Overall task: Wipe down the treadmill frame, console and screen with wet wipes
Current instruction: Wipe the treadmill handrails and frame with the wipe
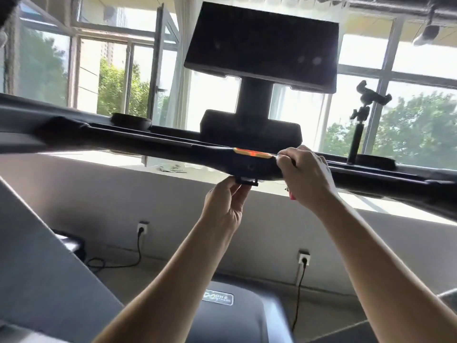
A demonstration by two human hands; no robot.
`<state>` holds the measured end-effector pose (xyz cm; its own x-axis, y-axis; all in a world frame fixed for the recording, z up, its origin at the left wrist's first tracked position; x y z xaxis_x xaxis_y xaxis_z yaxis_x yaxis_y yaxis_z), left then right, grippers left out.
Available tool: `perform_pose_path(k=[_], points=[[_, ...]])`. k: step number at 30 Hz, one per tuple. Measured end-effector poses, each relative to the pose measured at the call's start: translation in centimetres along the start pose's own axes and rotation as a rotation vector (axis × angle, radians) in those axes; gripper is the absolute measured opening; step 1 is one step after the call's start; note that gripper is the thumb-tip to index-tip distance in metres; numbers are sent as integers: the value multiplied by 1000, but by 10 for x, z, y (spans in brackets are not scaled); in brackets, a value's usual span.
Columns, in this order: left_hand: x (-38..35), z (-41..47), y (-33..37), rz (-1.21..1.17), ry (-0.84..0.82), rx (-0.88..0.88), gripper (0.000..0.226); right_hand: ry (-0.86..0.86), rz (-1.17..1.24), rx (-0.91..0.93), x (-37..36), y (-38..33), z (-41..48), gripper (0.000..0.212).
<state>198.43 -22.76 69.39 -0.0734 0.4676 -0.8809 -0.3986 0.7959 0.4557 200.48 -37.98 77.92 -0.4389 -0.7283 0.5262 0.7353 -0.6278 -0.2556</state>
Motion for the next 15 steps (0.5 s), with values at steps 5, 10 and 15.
perform_pose_path(k=[5, 10, 15], points=[[17, 5, 31, -42, -62, -37, 25, 30, -4, 28, -5, 5, 1, 42], [9, 15, 14, -144, -85, -8, 23, 40, 16, 65, -4, 8, 2, 44], [7, 18, -13, -219, -280, 62, 21, -85, 175, 89, 17, 14, 1, 49]])
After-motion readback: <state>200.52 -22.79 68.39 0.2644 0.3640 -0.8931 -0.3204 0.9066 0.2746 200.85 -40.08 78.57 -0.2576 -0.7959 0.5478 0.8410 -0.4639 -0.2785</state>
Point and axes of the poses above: each hand's wrist, its own z-axis towards the middle knuckle, its own x-axis out of the back of the hand, y = z × x, the point moved 4 cm from there along z, towards the middle knuckle, and after that the axes turned 3 degrees about z, right-handed, at the moved point
